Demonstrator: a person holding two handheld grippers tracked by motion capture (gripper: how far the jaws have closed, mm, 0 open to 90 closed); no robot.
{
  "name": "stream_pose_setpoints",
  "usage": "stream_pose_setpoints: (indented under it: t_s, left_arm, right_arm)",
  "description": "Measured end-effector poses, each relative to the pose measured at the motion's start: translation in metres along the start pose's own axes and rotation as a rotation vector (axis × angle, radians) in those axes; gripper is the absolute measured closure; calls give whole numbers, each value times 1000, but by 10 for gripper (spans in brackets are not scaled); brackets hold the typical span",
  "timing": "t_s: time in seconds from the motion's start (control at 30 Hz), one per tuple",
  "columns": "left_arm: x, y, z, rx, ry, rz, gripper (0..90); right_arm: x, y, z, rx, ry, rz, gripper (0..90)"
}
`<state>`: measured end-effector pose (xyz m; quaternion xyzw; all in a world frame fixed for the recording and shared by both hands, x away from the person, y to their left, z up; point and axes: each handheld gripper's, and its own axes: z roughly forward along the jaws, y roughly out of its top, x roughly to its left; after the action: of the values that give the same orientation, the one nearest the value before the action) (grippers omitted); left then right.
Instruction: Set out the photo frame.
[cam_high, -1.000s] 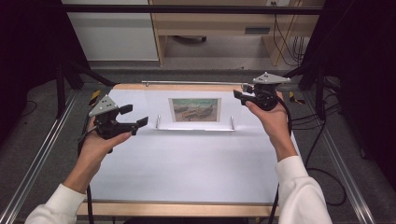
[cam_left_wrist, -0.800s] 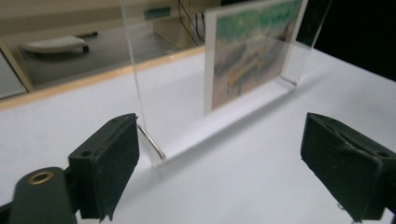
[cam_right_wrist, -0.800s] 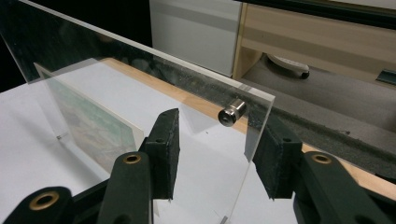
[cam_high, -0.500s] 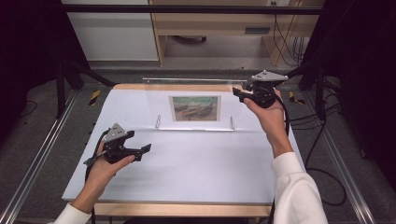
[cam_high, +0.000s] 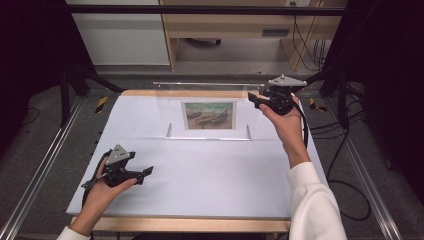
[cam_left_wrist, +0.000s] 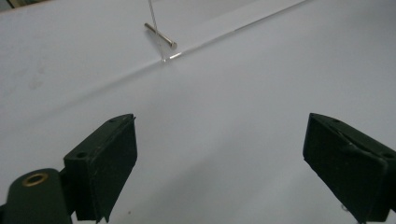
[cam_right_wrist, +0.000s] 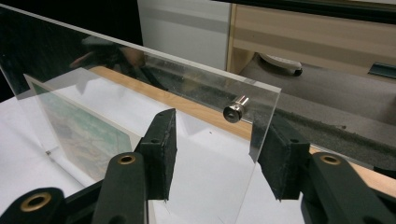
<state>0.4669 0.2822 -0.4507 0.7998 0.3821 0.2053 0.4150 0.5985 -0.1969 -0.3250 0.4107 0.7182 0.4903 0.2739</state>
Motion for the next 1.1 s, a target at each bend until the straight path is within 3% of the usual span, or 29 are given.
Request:
stream_pose_setpoints:
  t_s: [0.3,0.43,0.6,0.87,1.1]
  left_arm:
    - [0,-1,-1,-4,2,1,101]
    - [3,-3,0,5,6,-5,101]
    - [4,-5,0,5,5,-13,102]
    - [4,-5,-2,3,18,-15,102]
    - [3,-6,-2,13,29,-5,101]
  right_arm:
    - [0,1,5,4,3,22,451]
    - [1,0,6,32,-3,32,361]
    - [1,-4,6,41,1,37,330]
    - [0,-9,1,58,-28,29,260]
    - [8,-29,-11,102,-46,-8,153]
